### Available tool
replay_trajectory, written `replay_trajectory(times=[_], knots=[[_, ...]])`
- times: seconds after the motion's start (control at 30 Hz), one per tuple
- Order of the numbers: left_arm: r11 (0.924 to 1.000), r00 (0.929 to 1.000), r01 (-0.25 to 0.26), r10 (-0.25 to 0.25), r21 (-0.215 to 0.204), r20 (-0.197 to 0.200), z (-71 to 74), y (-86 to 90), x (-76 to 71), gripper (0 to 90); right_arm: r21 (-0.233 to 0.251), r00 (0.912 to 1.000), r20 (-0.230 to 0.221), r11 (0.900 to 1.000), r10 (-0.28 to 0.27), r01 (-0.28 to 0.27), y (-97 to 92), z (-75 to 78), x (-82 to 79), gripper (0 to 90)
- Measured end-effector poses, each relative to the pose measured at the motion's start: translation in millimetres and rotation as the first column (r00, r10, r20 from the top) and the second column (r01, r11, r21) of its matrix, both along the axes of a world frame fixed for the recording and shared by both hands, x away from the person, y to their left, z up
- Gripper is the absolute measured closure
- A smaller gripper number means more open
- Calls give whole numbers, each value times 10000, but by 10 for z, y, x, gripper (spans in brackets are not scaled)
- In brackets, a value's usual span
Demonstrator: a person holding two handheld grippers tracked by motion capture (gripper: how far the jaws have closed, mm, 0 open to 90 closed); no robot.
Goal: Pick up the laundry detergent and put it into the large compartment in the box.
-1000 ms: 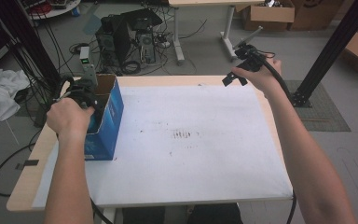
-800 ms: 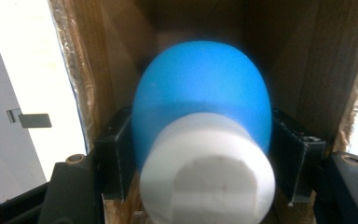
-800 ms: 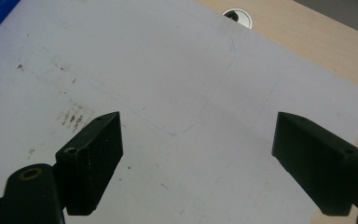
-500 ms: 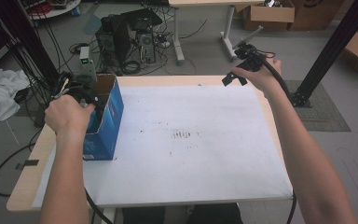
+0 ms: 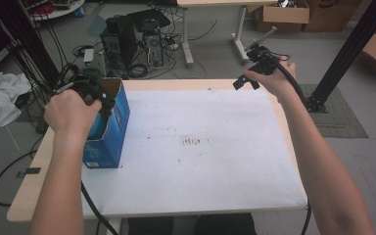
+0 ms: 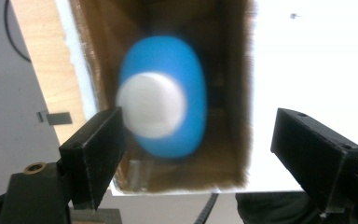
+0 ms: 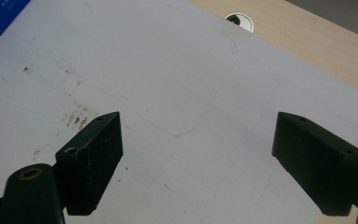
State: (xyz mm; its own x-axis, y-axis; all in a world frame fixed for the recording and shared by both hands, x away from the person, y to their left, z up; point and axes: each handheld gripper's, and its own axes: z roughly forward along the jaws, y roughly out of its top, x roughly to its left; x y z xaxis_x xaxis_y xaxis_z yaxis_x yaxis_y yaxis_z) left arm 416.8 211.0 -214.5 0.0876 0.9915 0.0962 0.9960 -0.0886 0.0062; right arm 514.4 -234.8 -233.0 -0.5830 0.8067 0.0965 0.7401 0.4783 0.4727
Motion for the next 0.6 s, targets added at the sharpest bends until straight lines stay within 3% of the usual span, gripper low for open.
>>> replay_trajectory(times=[0.2,0.3,0.4,0.53,0.6], knots=[[9979,9976,642,-640,-53,256,190,-195,-64,171,51,10000,28,10000,-57,57,-26,22,-17,164],[9932,9926,1144,-1134,-201,427,260,-329,-102,170,70,10000,22,10000,-41,41,-24,27,-25,164],[9885,9873,1510,-1506,-35,511,298,-487,-133,167,70,10000,37,10000,-17,17,-26,30,-28,164],[9776,9756,2097,-2078,-192,712,322,-708,-169,166,53,10000,68,10000,-47,47,-41,43,-34,164],[9658,9651,2557,-2524,-426,704,317,-853,-183,167,78,10000,62,9999,-69,68,-46,48,-40,164]])
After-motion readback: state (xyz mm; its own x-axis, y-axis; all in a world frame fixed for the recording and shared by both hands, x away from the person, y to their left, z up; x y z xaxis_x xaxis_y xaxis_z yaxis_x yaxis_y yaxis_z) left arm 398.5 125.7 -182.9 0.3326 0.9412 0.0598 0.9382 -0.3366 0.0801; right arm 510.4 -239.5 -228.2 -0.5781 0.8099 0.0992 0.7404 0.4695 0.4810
